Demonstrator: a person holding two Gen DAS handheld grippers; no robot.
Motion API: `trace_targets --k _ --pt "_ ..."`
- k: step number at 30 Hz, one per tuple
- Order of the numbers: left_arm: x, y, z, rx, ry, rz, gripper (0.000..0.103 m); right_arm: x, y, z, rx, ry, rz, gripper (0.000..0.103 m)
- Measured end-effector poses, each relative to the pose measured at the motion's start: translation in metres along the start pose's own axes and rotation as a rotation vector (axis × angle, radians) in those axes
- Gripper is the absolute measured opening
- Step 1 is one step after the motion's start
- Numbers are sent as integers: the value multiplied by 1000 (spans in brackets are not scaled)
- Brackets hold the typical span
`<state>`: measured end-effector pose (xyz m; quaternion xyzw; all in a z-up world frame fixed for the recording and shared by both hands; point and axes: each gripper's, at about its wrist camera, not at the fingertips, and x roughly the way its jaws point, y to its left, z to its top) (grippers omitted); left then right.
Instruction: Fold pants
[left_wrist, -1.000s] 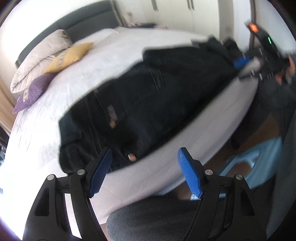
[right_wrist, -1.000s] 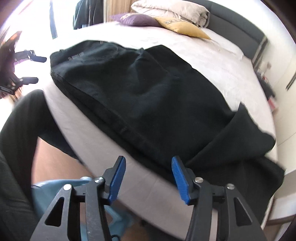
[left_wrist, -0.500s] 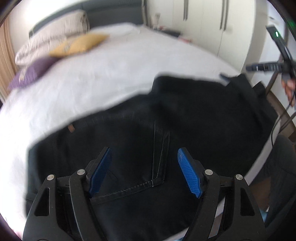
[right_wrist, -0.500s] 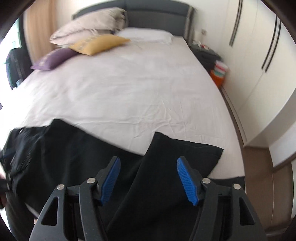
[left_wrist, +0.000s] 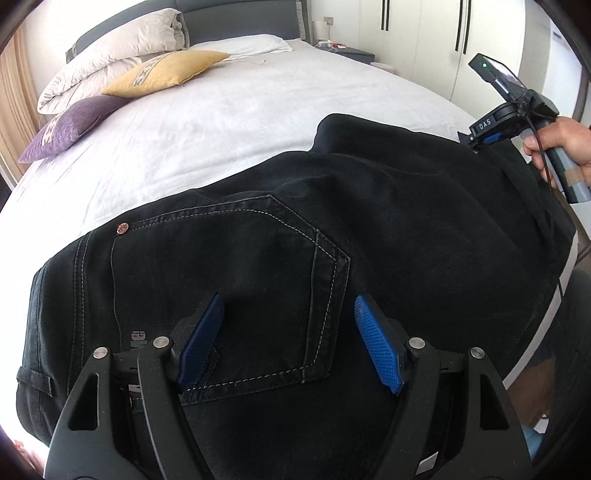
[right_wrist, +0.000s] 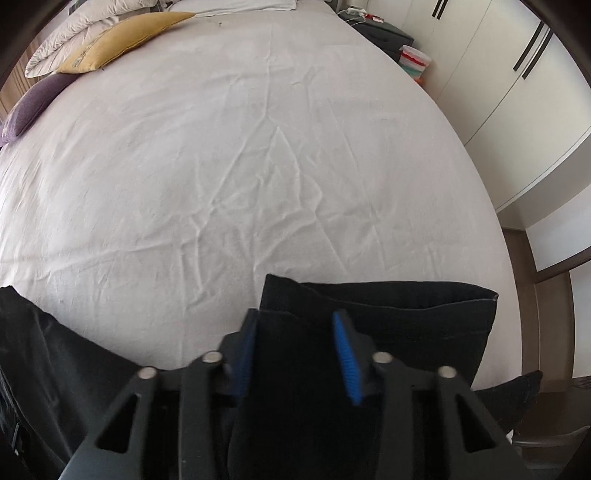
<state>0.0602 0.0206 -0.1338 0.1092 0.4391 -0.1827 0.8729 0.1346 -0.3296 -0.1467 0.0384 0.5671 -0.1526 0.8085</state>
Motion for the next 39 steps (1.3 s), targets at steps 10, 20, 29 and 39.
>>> trace_targets --k 10,20,29,39 --pt "2 -3 0 11 7 17 72 -63 -53 -19 138 -191 134 7" --pt "9 -9 4 13 21 52 73 -120 -187 -163 553 -465 376 7" --pt "15 -19 11 -8 44 96 74 -66 -229 -251 839 -333 472 7" --pt "14 -25 10 -34 33 116 78 -157 -179 -193 440 -541 349 7"
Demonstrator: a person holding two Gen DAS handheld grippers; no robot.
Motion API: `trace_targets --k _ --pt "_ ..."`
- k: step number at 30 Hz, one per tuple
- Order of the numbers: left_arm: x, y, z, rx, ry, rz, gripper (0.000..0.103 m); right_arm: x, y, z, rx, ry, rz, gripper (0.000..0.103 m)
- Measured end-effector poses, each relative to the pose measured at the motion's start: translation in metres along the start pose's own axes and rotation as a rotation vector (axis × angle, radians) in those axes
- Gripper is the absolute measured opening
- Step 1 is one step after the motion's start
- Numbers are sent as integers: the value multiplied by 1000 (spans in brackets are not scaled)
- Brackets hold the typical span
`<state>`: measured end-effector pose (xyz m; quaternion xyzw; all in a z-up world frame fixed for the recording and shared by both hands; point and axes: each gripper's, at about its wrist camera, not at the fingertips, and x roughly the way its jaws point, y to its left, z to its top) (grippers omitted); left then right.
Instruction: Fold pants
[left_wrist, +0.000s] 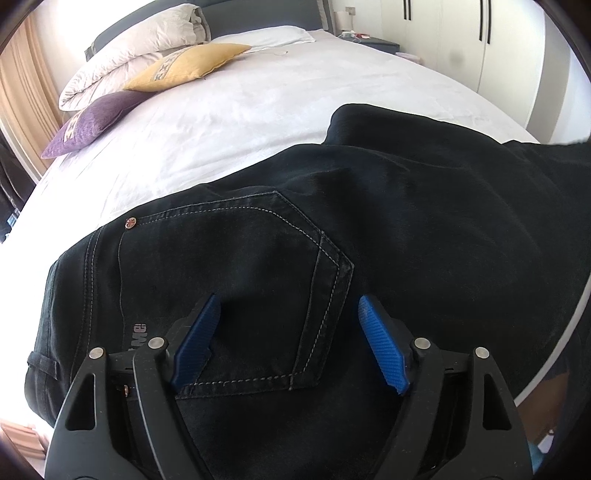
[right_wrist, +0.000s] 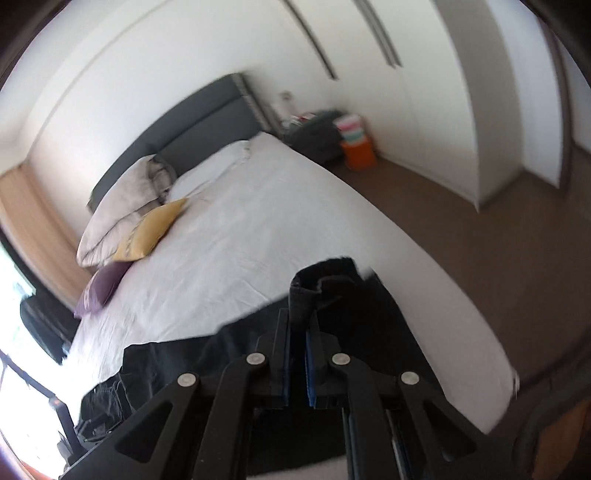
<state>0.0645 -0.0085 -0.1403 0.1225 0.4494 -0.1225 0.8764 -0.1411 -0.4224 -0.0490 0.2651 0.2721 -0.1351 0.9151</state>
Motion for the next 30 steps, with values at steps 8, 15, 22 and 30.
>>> trace_targets --k 8,15,22,30 --pt "3 2 4 -19 15 -25 84 -1 35 77 -52 -33 113 7" --pt "7 3 5 -17 8 -26 87 -22 13 38 -16 -14 112 7" --pt "11 4 8 -8 15 -27 88 52 -112 -54 439 287 -48 7" --pt "12 2 10 -4 21 -25 88 35 -104 -54 396 277 -62 7"
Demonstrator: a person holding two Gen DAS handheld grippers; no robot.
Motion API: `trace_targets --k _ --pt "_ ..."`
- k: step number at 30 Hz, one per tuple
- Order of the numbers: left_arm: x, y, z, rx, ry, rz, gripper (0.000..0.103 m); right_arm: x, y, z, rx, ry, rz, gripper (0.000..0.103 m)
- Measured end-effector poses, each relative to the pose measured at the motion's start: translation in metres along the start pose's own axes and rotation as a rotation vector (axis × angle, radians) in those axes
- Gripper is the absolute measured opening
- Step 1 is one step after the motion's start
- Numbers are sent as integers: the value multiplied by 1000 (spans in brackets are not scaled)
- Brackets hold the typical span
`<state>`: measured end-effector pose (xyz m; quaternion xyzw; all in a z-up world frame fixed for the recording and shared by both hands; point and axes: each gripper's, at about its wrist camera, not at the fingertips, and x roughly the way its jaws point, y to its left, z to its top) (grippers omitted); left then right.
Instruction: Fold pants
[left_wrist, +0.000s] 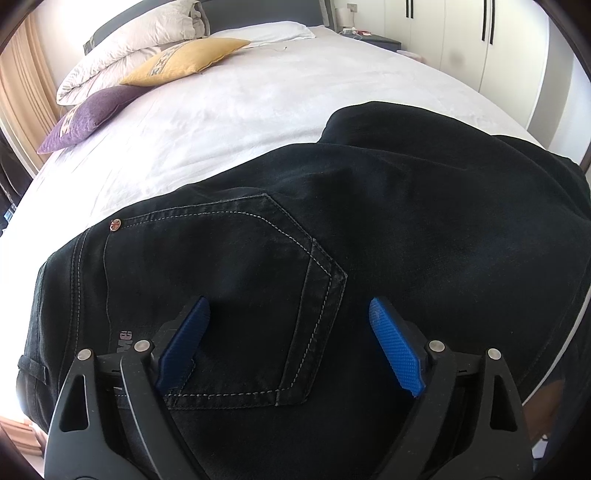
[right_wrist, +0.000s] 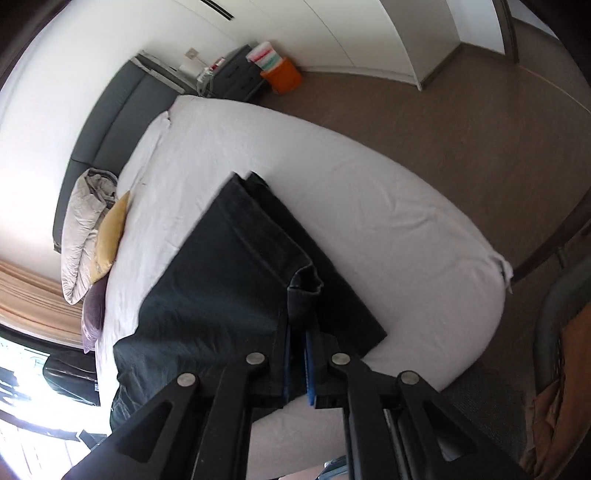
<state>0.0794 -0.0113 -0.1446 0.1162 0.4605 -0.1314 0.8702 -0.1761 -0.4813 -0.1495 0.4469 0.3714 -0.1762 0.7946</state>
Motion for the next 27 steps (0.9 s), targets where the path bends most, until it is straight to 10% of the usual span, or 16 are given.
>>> trace_targets --k 14,17,21,27 --pt "-1 0 -5 7 -13 -9 89 2 -15 -11 -61 79 -100 13" --pt "-1 0 -5 9 -13 -7 89 -2 -19 -6 -81 112 -171 54" --pt "-2 1 -5 11 -11 -9 89 -33 -25 16 -77 21 -226 59" --pt "-1 1 -4 6 -6 -5 92 -36 7 71 -226 -19 80 59"
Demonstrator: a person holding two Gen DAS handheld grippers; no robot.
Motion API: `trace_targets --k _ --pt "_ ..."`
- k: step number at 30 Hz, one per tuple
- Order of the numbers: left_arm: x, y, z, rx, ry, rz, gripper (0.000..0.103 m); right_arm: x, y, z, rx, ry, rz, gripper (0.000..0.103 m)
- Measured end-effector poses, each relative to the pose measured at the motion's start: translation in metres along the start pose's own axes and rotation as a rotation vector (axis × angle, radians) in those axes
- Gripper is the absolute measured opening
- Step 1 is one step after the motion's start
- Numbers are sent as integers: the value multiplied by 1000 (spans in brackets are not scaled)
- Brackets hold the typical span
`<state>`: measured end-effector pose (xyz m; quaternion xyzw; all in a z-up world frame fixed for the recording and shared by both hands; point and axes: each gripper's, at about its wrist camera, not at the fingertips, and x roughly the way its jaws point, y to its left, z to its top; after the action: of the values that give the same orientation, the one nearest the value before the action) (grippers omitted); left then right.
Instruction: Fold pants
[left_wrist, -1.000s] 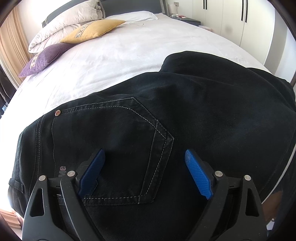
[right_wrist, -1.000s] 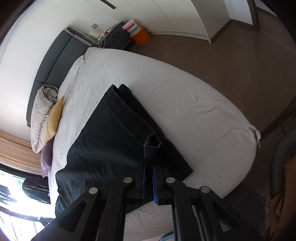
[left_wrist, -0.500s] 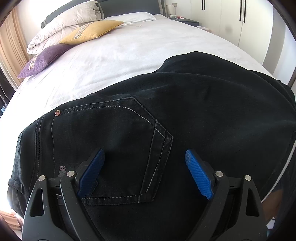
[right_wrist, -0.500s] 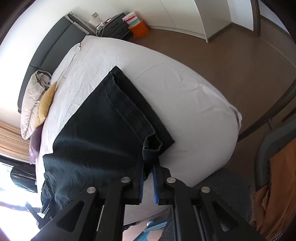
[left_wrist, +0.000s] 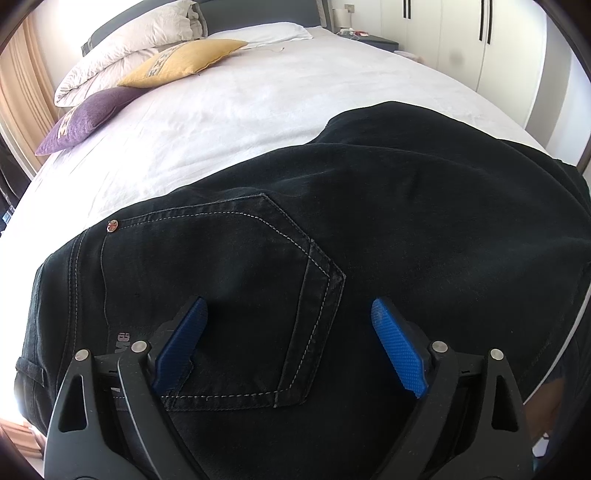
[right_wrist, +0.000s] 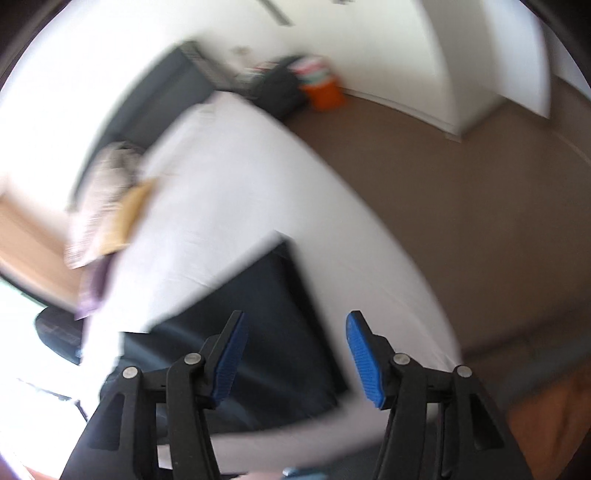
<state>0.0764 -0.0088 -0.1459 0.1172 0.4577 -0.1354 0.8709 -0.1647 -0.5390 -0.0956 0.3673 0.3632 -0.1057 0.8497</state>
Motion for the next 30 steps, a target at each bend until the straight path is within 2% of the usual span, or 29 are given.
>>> trace_targets --k 2,4,5,6,10,11,12,16,17,18,19,23,25,26,28,30 --pt "1 0 0 1 3 3 92 21 -2 18 2 24 11 59" --pt "1 -1 1 1 8 3 92 42 -7 30 32 69 84 59" --pt "2 -2 2 1 10 2 92 55 -8 34 44 105 91 59" --pt "2 -1 2 2 12 2 93 65 -8 36 43 138 81 59" --pt "4 -2 4 3 17 2 94 94 -10 39 54 211 138 58" --pt "5 -2 5 2 18 2 95 100 -11 43 66 223 156 51" --pt "5 -2 5 1 18 2 95 103 -11 44 70 229 169 41" --pt "7 -1 6 0 14 1 96 114 -7 46 52 266 209 24" --pt "8 -1 6 1 13 1 96 116 -4 47 47 269 217 16" --pt "9 -2 7 -1 13 1 96 119 0 50 45 263 218 10" --pt "9 -2 7 -1 12 1 96 119 1 51 39 245 215 9" --pt "9 -1 7 -1 11 1 96 94 13 58 -29 59 260 7" --pt "9 -1 7 -1 11 1 96 83 20 58 -75 -7 241 7" --pt "9 -1 7 -1 10 1 96 85 20 58 -84 -11 189 7" --pt "9 -2 6 -1 10 4 97 100 7 57 -41 59 148 7" --pt "9 -3 6 -2 10 5 97 116 -14 51 9 116 55 8"
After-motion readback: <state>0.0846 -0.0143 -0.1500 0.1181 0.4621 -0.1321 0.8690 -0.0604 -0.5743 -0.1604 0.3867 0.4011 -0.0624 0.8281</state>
